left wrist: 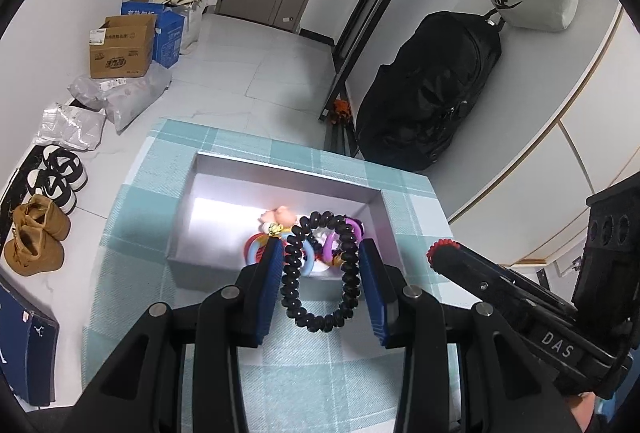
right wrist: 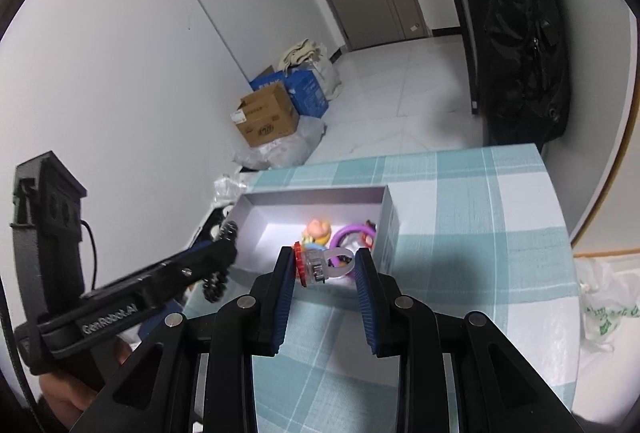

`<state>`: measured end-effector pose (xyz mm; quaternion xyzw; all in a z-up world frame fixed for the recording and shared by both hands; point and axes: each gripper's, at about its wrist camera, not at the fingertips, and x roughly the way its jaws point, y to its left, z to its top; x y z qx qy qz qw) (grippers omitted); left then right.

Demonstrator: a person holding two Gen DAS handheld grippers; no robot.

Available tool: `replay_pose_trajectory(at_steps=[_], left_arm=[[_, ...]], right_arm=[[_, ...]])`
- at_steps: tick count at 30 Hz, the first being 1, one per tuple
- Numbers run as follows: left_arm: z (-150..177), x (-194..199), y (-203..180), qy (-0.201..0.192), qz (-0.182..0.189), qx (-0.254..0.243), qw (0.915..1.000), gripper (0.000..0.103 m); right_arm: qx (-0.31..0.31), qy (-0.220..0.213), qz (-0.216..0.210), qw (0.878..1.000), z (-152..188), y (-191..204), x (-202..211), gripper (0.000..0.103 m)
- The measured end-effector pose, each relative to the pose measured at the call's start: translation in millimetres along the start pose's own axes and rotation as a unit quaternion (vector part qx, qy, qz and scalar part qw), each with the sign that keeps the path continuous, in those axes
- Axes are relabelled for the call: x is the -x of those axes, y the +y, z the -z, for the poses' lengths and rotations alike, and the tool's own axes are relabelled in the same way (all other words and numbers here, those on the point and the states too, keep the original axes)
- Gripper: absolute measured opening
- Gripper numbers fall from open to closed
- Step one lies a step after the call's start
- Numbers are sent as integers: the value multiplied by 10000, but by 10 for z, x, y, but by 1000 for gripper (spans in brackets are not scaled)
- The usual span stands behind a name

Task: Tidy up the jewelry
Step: 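Carry the coil bracelet and red pacifier into the box and open both tools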

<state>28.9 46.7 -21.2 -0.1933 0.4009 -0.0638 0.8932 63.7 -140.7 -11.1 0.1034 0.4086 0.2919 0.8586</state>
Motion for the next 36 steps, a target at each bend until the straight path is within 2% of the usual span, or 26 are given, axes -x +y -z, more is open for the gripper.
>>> replay_pose_trajectory(at_steps=[16,36], left_arm=[[-173,-250,83,229,83,335,9991,33],[-243,-499,175,558,161,491,9971,33]], right_arm=[[262,198,-213,9992,-232,83,-275,29],[-121,504,-379,9979,-333,-117,-657,29]])
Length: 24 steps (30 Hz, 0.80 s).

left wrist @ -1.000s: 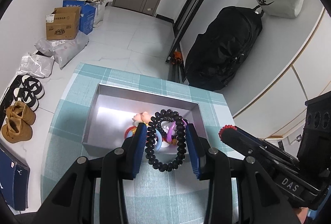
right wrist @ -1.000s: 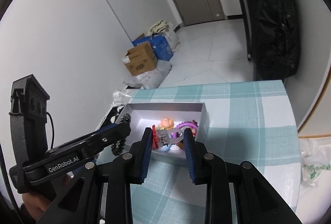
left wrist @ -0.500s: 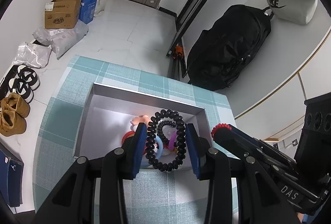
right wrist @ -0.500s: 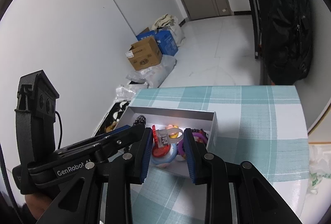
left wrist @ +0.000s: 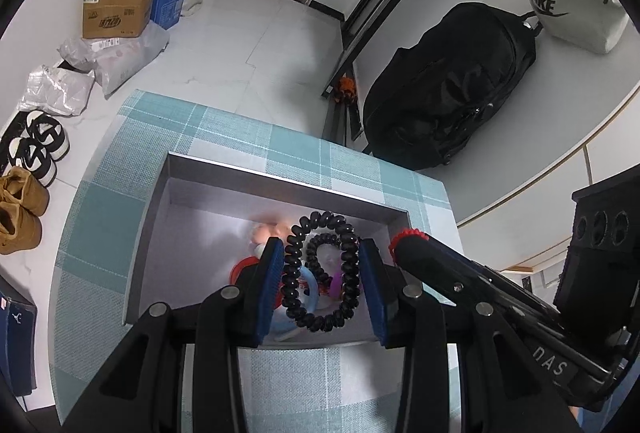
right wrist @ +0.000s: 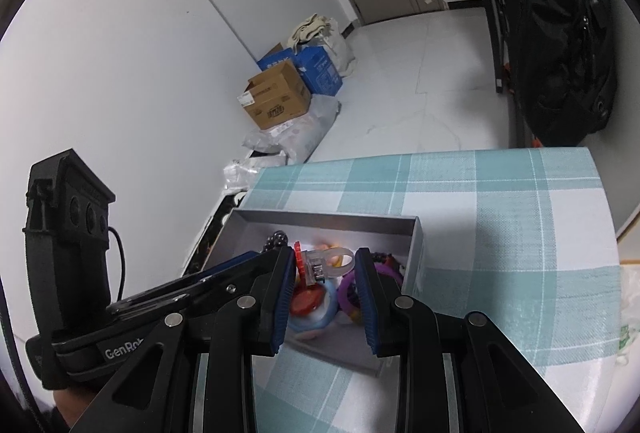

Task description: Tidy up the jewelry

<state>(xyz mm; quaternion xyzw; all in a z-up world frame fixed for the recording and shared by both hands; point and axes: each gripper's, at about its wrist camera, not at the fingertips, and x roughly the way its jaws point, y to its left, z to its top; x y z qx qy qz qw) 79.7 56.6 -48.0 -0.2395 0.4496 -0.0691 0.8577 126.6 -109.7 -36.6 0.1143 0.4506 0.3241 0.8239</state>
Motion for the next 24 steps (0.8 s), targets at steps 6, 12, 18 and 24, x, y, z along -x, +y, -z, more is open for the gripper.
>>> replay_pose_trajectory(at_steps=[6,12,18,24], left_arm=[[-42,-30,28,16,57,36,10000,33],[-72,-88,85,137,112,292,9994,49],[-54,-10,51,-12,-14,177,9998,68],[-24,64,-67,-139,-234,-266,9993,69]], right_arm=[[-50,117,-70,9999,-27,-28,-65,29],[-125,98,-84,9998,-47,-60,-67,31],[-125,-251,113,9995,-67,-79,117,39],[-174,-310,134,9993,-64,-110,208,47]])
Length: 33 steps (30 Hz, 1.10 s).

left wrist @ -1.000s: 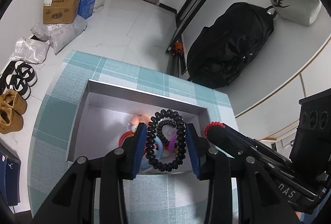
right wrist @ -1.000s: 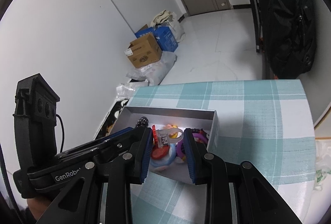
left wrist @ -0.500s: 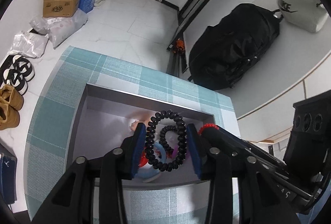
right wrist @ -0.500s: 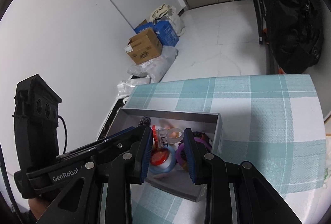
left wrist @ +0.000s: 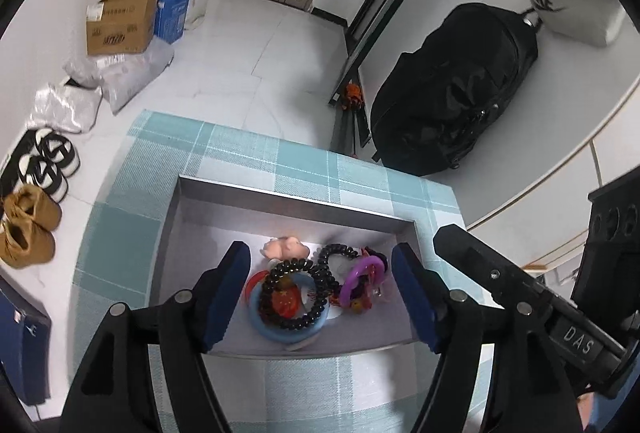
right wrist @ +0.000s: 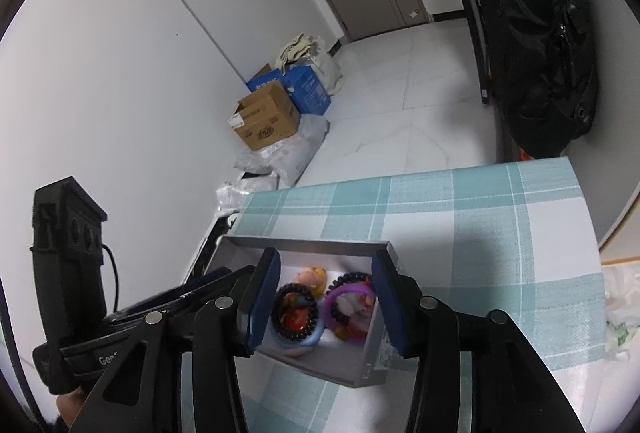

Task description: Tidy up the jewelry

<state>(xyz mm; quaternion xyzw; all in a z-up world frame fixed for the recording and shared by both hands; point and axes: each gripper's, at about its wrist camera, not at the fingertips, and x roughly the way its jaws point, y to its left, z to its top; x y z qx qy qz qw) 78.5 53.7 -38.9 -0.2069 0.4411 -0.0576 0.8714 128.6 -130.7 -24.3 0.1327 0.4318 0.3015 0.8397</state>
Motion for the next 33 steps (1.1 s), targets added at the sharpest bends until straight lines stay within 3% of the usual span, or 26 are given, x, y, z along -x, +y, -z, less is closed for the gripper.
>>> replay_pose_trajectory(at_steps=[7,12,21,33], left_arm=[[46,134,-59,-220,-220,-284,9991,70],[102,244,-133,-544,-539,-582,9954,76],[171,508,-232,-1084,-780,-924,9867,80],[363,752,-377,-1573,-910,-1071,9775,89]], right_arm=[[112,-79,125,9998,52,9,101,53],[235,-239,118,9994,87,44,192,59],[751,-669,308,9945,222,177,402,70],[1059,-1194,410,9863,429,270,714,99]])
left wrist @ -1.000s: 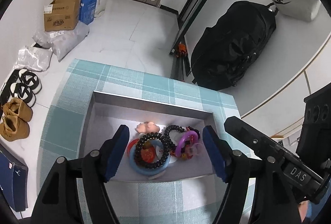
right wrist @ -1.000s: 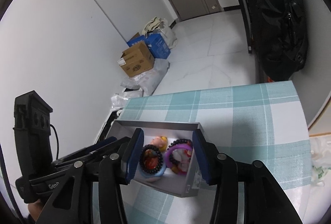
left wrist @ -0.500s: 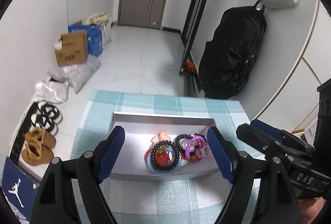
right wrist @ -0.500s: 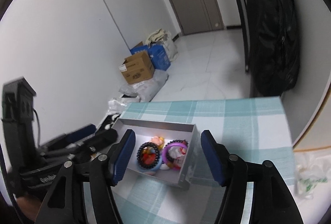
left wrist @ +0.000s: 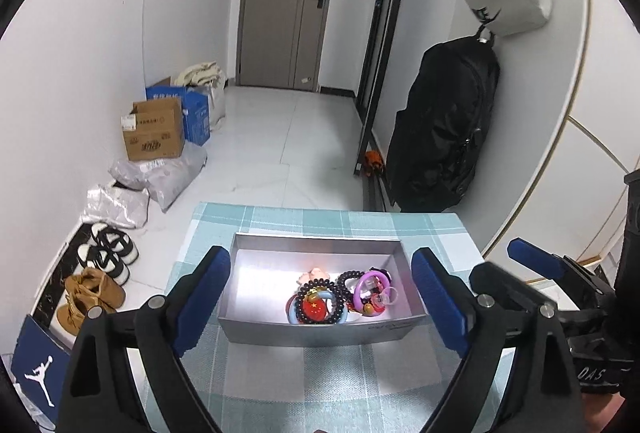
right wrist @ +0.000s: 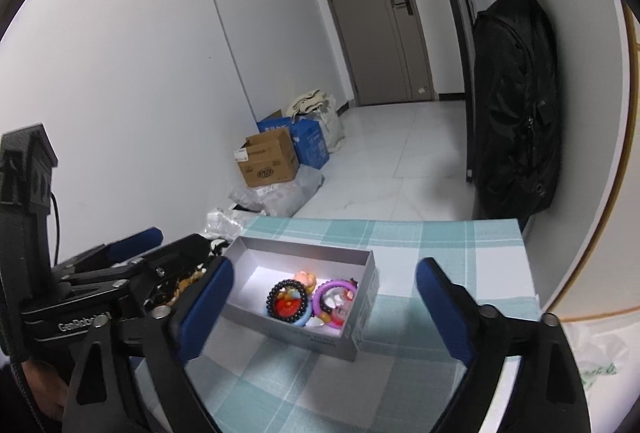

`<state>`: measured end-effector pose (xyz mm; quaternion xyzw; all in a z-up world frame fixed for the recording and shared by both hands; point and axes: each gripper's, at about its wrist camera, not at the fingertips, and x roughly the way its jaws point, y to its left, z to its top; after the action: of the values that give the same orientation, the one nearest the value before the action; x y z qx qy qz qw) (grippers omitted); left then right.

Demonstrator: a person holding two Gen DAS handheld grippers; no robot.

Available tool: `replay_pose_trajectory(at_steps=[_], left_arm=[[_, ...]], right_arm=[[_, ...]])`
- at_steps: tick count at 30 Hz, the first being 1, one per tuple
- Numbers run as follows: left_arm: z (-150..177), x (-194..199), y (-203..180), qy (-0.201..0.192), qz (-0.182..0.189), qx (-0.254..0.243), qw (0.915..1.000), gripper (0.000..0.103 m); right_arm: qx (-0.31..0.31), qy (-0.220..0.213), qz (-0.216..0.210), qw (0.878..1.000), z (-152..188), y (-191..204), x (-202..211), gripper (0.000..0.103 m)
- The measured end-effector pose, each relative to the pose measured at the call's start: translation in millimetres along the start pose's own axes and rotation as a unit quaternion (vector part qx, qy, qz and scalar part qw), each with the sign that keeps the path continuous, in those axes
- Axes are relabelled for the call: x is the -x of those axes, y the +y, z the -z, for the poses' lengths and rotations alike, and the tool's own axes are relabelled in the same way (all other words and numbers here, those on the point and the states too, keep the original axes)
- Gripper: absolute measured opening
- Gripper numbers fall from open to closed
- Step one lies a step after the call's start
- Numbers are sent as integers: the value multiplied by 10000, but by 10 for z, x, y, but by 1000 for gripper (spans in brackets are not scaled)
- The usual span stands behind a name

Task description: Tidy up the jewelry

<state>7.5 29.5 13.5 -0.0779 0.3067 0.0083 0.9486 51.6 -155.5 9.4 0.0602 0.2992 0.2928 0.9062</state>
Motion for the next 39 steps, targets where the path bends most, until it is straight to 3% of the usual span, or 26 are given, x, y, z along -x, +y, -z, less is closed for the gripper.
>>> replay_pose_trajectory(at_steps=[12,17,39], left_arm=[[88,175,-50,-104,-198,2,9998,90],[98,191,-33,3,-213,177,9996,90],[158,225,-72,-3,-223,120,9997,90]], right_arm=[[125,-320,-45,9994,52,17,272,103],[166,-315,-40,9994,102,25,328,103],[237,-200,23,9995,158,46,356,103]])
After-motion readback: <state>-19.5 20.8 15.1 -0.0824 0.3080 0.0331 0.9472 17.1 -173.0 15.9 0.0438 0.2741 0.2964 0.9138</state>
